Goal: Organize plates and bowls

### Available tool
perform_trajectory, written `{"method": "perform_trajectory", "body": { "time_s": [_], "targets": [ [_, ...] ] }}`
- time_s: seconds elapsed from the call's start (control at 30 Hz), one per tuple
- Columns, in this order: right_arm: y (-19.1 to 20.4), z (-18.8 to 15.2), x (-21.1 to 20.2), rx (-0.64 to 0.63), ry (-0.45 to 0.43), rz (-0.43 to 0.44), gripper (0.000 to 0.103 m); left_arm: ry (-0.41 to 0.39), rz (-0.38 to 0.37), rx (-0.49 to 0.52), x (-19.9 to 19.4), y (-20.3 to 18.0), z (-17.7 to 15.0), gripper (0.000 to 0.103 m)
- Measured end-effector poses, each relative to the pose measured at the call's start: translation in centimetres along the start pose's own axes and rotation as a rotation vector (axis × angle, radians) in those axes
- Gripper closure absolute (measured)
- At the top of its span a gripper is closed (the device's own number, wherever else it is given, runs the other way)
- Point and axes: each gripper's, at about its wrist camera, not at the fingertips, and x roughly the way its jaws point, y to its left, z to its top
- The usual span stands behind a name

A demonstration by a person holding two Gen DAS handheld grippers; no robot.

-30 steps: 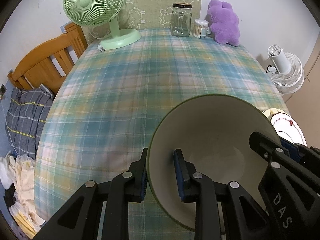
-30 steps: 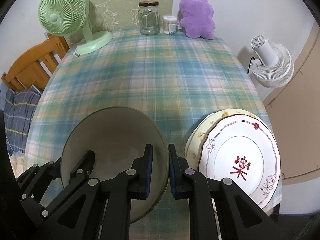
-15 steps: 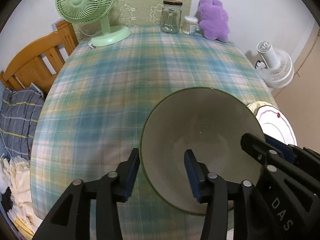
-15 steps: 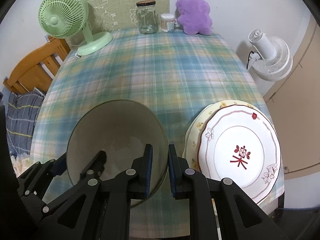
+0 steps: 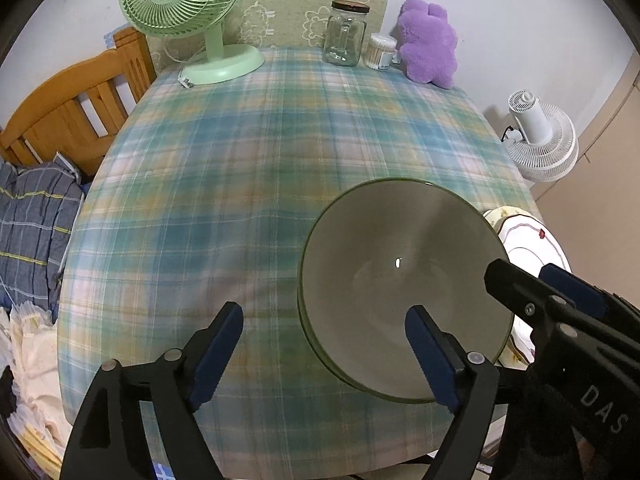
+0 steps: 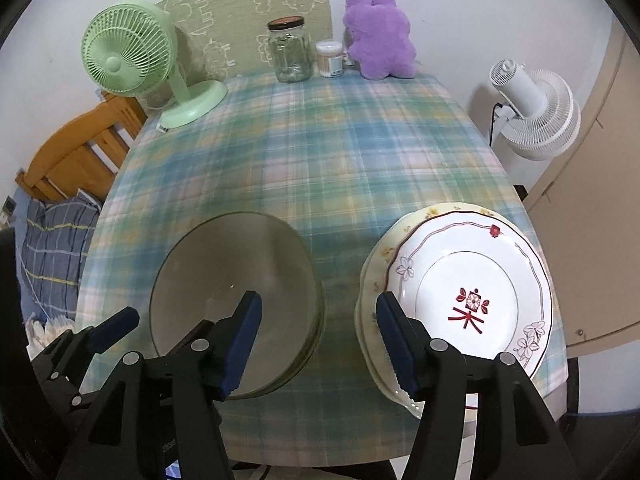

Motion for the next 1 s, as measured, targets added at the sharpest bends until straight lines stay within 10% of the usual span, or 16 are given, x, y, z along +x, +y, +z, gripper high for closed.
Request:
{"method": "perform_trajectory", "body": {
  "time_s": [1.0],
  "targets": [
    [-3.2,2.3,9.3,0.027,0.252,0.303,0.049,0.128,0.203,-0.087,4.3,-1.8,1.4,0.007]
  ]
}}
